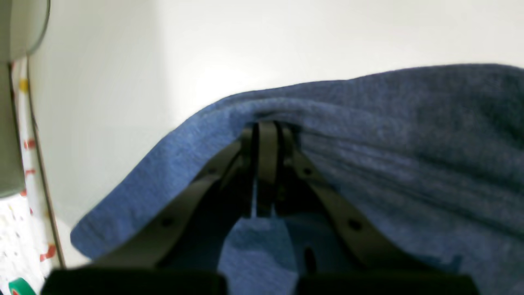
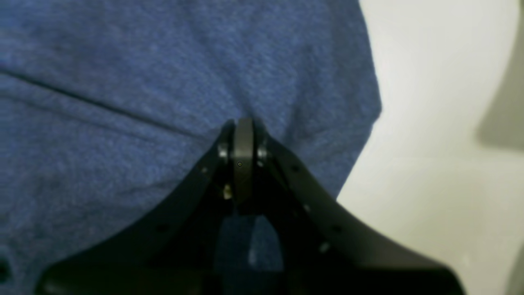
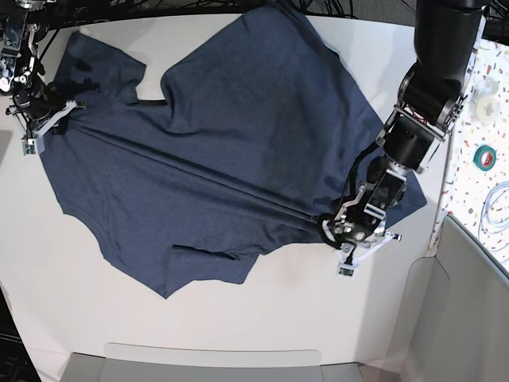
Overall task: Layout the t-shirt on the table in an organized manner, then fold the t-shirt properly
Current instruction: 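Pull the shirt corners apart with both grippers to stretch it diagonally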
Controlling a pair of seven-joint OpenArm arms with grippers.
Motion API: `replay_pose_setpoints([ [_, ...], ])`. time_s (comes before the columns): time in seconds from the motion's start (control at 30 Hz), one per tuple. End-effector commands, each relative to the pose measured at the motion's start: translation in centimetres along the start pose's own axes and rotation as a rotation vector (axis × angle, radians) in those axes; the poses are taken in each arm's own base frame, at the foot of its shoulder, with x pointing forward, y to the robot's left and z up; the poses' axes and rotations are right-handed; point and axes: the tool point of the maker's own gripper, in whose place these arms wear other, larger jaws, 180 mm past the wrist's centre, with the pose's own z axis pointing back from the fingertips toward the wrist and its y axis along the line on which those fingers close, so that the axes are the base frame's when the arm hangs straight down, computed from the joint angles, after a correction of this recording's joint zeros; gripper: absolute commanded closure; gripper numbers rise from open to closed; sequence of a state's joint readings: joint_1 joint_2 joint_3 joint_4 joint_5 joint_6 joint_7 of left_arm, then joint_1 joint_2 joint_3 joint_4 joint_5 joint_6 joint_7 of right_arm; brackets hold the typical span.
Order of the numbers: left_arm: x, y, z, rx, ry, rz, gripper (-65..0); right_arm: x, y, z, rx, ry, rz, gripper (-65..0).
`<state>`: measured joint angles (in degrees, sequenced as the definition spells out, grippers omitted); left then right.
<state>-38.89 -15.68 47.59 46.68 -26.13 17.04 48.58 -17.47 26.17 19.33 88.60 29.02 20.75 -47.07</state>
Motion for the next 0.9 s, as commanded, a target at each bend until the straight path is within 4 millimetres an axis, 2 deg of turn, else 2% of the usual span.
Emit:
replay_pose_setpoints([
  [0.0, 0.3, -1.3, 0.2, -0.045, 0.031, 0.006, -2.5, -8.4, 2.0, 0.6, 0.052, 0.315, 0.016, 0.0],
  [0.1, 1.6, -2.3, 0.3, -0.051, 0.004, 0.004, -2.5, -8.6, 4.3, 1.5, 0.087, 0.292, 0.023, 0.0],
  [0.2, 2.5, -2.4, 0.5, -0.052, -0.016, 0.010, -2.5, -8.1, 6.0, 2.2, 0.108, 0.257, 0.027, 0.0],
  [0.27, 3.4, -2.5, 0.8, -0.058, -0.052, 0.016, -4.2, -7.1, 6.5, 2.6, 0.112, 0.223, 0.040, 0.0],
  [0.33, 5.2, -3.2, 1.9, -0.083, -0.118, 0.013, -9.1, -5.5, 6.7, 3.0, 0.110, 0.181, 0.059, 0.0],
  [0.37, 6.4, -3.5, 2.7, -0.104, -0.153, 0.031, -12.0, -4.7, 6.5, 3.3, 0.099, 0.156, 0.065, 0.0],
  [0.47, 9.6, 0.0, 5.8, -0.111, -0.236, 0.271, -20.4, -0.9, 5.2, 5.0, 0.043, 0.036, 0.078, 0.0],
  [0.53, 10.2, 1.5, 7.7, -0.151, -0.265, 0.422, -23.3, 2.3, 4.1, 6.4, -0.005, -0.060, 0.087, 0.0],
  [0.63, 11.3, 3.2, 11.4, -0.230, -0.332, 0.543, -24.3, 7.1, 2.1, 8.5, -0.082, -0.207, 0.072, 0.0],
  [0.7, 10.3, 3.2, 13.3, -0.274, -0.345, 0.568, -24.3, 10.1, 0.9, 9.6, -0.122, -0.306, 0.040, 0.0],
  [0.77, 8.5, 2.4, 14.3, -0.301, -0.334, 0.557, -23.3, 12.9, -0.1, 10.7, -0.152, -0.394, 0.017, 0.0],
  [0.83, 5.8, 2.3, 14.5, -0.296, -0.307, 0.531, -19.5, 16.3, 0.0, 11.2, -0.147, -0.480, 0.008, 0.0],
  [0.87, 4.1, 2.5, 13.9, -0.278, -0.285, 0.521, -16.2, 18.0, 0.9, 10.8, -0.117, -0.506, 0.013, 0.0],
])
